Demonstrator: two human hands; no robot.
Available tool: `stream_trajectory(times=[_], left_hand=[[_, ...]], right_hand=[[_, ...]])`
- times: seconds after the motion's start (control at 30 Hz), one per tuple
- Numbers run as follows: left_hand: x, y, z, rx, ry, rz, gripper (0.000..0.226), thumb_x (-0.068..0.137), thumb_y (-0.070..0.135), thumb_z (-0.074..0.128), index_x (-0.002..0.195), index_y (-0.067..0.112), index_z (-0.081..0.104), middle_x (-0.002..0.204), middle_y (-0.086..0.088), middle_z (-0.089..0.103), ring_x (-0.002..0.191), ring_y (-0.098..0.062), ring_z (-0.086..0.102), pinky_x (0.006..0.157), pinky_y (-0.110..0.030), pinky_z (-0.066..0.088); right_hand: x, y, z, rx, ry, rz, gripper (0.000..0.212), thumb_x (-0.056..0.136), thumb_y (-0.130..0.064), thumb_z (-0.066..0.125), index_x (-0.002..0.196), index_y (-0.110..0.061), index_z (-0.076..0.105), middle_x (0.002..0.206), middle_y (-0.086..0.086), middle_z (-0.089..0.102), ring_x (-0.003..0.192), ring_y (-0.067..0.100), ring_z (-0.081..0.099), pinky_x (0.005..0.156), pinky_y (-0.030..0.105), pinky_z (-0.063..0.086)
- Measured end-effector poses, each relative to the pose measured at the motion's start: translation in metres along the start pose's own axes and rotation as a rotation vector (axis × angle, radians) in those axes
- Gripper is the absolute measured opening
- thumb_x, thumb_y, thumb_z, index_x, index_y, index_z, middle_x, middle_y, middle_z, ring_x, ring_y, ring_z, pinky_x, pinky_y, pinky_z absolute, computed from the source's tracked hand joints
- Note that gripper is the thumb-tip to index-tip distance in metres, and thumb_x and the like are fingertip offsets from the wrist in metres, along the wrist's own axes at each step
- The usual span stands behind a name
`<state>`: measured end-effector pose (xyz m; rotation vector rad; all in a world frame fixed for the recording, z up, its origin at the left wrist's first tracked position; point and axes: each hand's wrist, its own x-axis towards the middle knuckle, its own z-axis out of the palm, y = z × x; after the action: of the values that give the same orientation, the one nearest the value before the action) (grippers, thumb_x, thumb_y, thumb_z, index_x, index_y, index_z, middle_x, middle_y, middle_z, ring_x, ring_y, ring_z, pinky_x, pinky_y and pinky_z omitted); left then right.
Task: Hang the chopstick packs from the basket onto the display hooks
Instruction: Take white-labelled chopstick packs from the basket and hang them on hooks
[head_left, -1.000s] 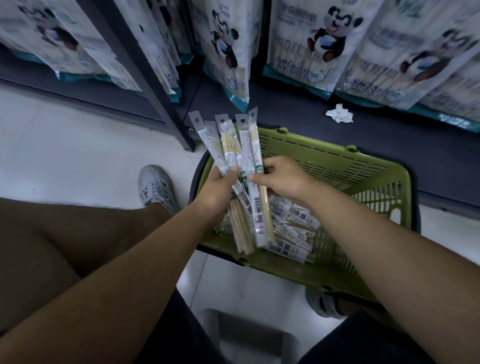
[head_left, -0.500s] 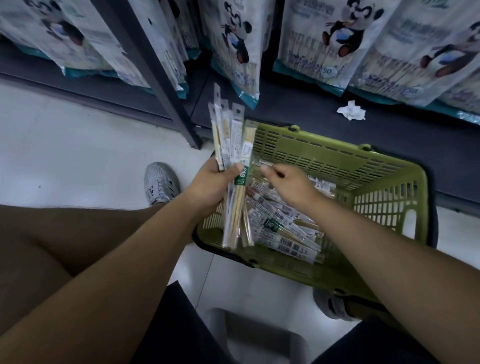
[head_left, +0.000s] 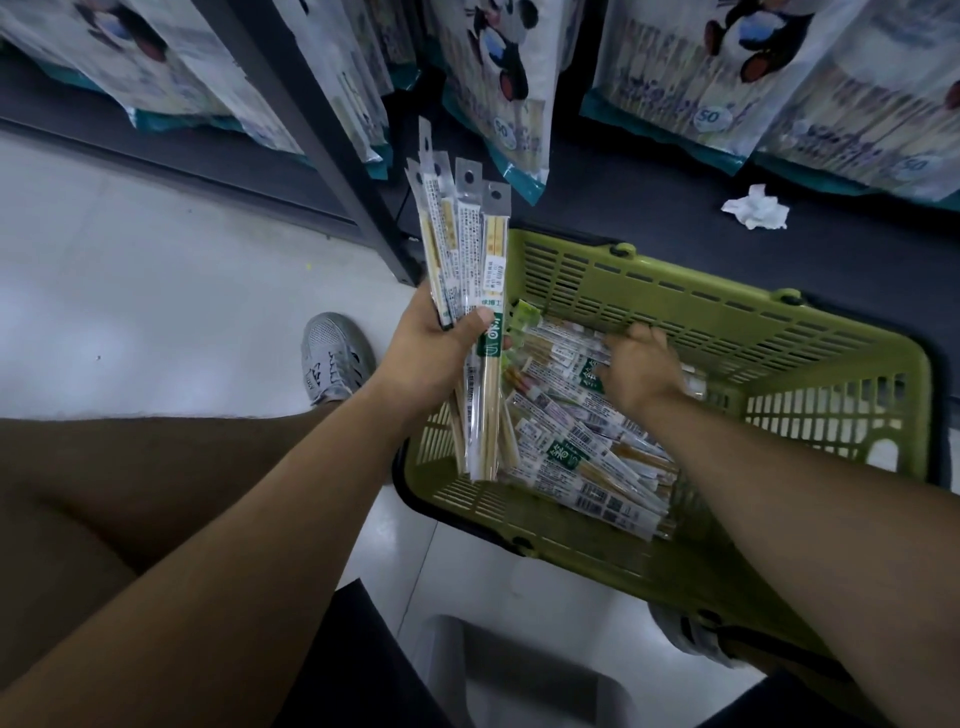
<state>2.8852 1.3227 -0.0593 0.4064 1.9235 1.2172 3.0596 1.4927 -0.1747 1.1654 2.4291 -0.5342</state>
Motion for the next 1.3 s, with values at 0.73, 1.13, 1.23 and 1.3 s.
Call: stream_trajectory(times=[0.73, 1.13, 1.23, 1.3], left_hand=[[0.0, -0.005, 0.002, -0.023, -0.007, 0.027, 0.047, 0.103, 0.012, 0.06, 0.148, 0.017, 0.046, 0.133, 0.01, 0.065, 0.119, -0.002, 0.063, 0.1, -0.028, 0.05], [0.002, -0.004, 0.005, -0.133, 0.009, -0.036, 0.046, 0.1, 0.016, 0.064, 0.144, 0.022, 0.052, 0.129, 0.011, 0.067, 0.118, -0.007, 0.063, 0.1, -0.03, 0.048], [-0.003, 0.0, 0.007, -0.279, 0.045, -0.13, 0.035, 0.098, 0.009, 0.065, 0.131, 0.02, 0.061, 0.117, -0.002, 0.073, 0.103, -0.022, 0.071, 0.085, -0.037, 0.057], [-0.01, 0.005, 0.011, -0.394, 0.021, -0.168, 0.03, 0.098, 0.005, 0.066, 0.125, 0.015, 0.064, 0.112, -0.011, 0.074, 0.092, -0.024, 0.074, 0.072, -0.036, 0.06]], right_hand=[[-0.003, -0.004, -0.003, -0.037, -0.123, -0.088, 0.047, 0.094, -0.031, 0.068, 0.136, -0.014, 0.056, 0.131, 0.015, 0.056, 0.122, 0.035, 0.054, 0.088, 0.036, 0.048], [-0.027, 0.001, -0.031, 0.207, -0.035, -0.161, 0.025, 0.103, -0.037, 0.055, 0.102, -0.012, 0.059, 0.087, 0.007, 0.059, 0.079, 0.027, 0.058, 0.06, 0.031, 0.038], [-0.048, -0.016, -0.059, 0.511, -0.044, -0.154, 0.025, 0.102, -0.038, 0.057, 0.097, -0.014, 0.06, 0.077, 0.002, 0.059, 0.065, 0.02, 0.055, 0.05, 0.028, 0.035], [-0.064, -0.035, -0.076, 0.66, -0.029, -0.173, 0.018, 0.102, -0.038, 0.058, 0.097, -0.021, 0.064, 0.076, -0.004, 0.062, 0.064, 0.012, 0.055, 0.052, 0.025, 0.037]])
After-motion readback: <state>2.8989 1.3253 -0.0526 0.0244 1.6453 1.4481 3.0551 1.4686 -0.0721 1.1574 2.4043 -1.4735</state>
